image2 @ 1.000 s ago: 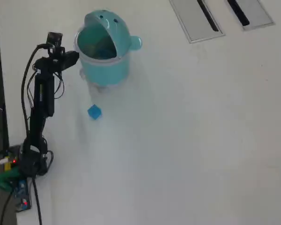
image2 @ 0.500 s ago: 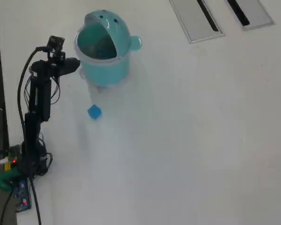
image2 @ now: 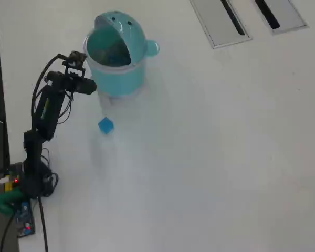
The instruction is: Grasp RGB lego blocks and put them in the bin one by one.
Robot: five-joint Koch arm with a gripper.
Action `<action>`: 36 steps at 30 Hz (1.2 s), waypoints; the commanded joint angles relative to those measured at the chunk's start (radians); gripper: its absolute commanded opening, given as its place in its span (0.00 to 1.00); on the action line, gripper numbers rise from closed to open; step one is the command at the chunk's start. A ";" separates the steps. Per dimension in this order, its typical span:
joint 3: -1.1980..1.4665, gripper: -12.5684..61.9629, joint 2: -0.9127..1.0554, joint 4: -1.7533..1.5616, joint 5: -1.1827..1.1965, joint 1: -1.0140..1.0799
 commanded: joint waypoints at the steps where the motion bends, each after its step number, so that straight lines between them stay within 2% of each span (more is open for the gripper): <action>1: 0.000 0.59 0.071 -0.021 -0.006 0.008; 10: 0.267 0.58 0.143 -0.137 -0.008 0.031; 36: 0.865 0.58 0.178 -0.615 -0.015 0.179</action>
